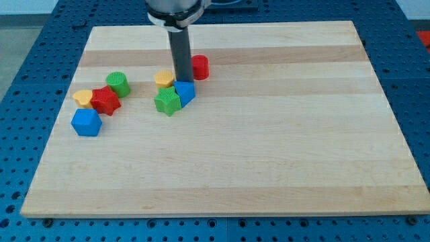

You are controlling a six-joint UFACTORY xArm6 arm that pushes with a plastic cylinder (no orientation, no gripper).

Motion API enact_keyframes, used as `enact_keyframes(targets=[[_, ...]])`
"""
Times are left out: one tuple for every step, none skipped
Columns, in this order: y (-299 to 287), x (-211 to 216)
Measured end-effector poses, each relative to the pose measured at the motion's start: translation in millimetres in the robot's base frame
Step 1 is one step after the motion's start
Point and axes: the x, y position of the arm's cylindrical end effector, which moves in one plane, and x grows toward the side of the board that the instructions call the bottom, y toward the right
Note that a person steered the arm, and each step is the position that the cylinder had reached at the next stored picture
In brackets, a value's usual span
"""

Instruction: Slide the green star slightly left

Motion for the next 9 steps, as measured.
enact_keyframes(targets=[[-33, 0], [-65, 0], [-92, 0], [-94, 1], [-56, 1], [-13, 1], [31, 1], [67, 12], [71, 30]])
